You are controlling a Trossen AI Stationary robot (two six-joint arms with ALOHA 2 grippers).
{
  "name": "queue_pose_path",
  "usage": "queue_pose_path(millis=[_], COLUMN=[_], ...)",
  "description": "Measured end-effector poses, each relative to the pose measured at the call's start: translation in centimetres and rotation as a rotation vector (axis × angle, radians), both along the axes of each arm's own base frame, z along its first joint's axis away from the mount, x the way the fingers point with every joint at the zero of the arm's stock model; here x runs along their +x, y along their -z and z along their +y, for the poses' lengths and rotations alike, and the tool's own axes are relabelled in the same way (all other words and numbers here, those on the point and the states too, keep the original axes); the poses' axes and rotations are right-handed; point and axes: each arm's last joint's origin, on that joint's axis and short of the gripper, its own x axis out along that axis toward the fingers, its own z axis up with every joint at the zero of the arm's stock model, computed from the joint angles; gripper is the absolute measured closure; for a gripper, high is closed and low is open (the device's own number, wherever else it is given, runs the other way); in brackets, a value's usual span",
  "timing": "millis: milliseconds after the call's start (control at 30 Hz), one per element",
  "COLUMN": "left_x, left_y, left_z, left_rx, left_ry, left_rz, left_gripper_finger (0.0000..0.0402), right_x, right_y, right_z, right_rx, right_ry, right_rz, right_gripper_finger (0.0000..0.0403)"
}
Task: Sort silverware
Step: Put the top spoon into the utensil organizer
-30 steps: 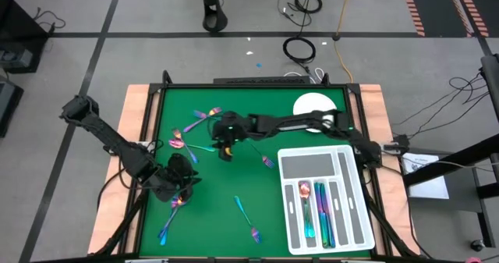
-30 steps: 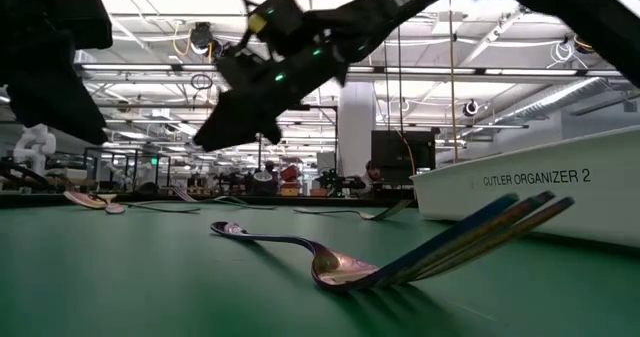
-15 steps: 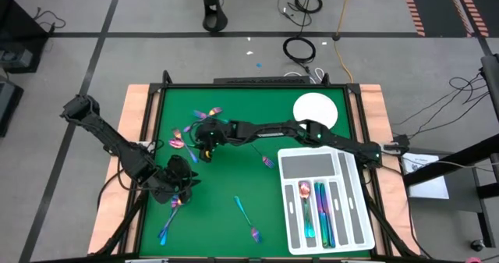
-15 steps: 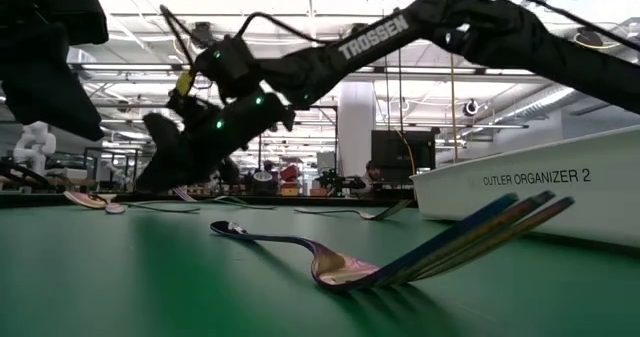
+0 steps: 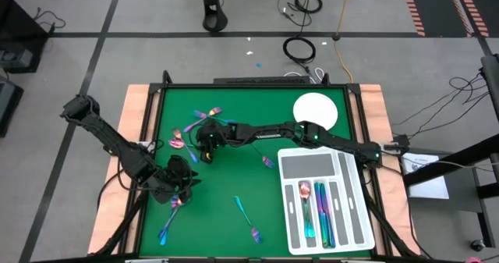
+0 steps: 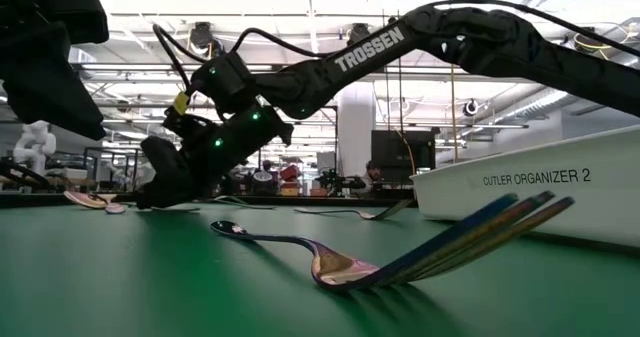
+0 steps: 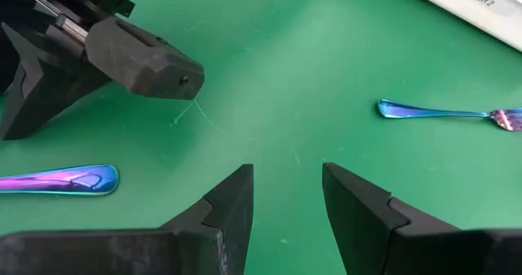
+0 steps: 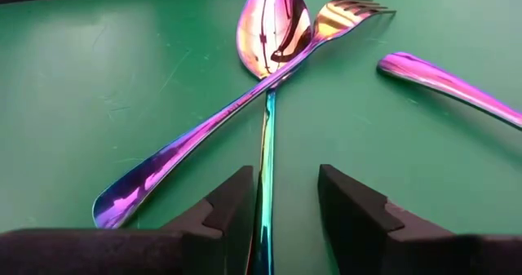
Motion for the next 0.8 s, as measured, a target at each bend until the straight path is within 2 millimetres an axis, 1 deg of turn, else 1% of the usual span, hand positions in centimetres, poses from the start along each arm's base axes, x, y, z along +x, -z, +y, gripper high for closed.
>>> queue_pose_path(millis=[100,233,333,467,500,700,800], left_x=[0.0,0.0,0.0,0.0,0.0,0.0,0.0], left_y=[0.0,0.0,0.0,0.0,0.0,0.0,0.0], left_z=[0.0,0.0,0.0,0.0,0.0,0.0,0.0], left_rx=[0.001,0.002,0.002,0.001,0.001,0.001,0.001], left_ry=[0.001,0.001,0.001,0.001,0.001,0.002,0.002], left_rz=[0.000,0.001,0.001,0.001,0.001,0.000,0.000], left_gripper_finger=[0.0253,0.0253,0.0253,0.0253,0.0253,0.0253,0.0253], right_x=[0.0,0.0,0.0,-0.1,-0.1,-0.2,-0.2], right_y=[0.2,0.8,1.2,1.4,1.5,1.5,1.5], right_z=[0.3,1.4,2.0,2.1,2.2,2.3,2.7], right_rx=[-0.022,-0.105,-0.150,-0.154,-0.157,-0.180,-0.248], right_ry=[-0.015,-0.021,-0.011,-0.011,-0.014,-0.026,-0.013], right_rz=[0.015,0.054,0.078,0.091,0.094,0.106,0.124], right_gripper_finger=[0.0273,0.0283,0.0314,0.0379,0.0389,0.0397,0.0399])
